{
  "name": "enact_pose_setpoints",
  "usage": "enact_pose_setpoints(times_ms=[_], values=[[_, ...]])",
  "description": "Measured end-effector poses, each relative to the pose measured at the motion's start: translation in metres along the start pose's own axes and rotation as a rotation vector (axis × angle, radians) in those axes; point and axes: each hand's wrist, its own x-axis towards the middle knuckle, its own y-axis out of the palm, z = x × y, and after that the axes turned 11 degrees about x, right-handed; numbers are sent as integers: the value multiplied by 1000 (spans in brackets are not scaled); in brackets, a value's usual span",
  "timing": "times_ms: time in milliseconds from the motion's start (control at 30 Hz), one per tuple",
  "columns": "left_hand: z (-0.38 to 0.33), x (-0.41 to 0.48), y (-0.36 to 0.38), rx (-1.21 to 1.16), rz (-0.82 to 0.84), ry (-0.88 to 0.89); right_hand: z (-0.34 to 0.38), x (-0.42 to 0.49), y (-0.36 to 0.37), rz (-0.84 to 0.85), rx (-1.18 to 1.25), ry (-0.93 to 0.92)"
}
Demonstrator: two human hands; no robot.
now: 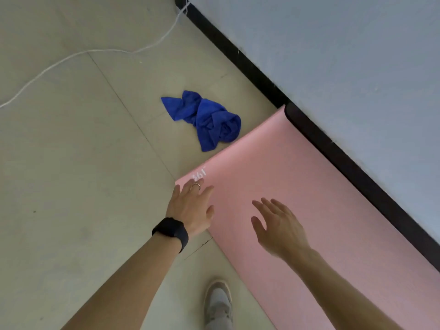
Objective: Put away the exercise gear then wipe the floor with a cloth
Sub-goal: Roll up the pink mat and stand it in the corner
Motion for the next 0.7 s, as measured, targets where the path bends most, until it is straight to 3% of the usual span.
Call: enact_pose_setpoints(times_ms=[167,333,533,600,700], values=[[1,95,72,39,-59,17,-50,87,67,-39,77,17],[1,171,113,-61,-198,-88,-79,159,108,-60,90,37],[11,249,119,-204,-266,-139,-62,245,103,-377,171,-144],[13,269,118,-281,-250,-123,-55,272,93,-477,108,-245],[15,284,127,-380,-198,-97,-51,303,77,-447,-125,-306]])
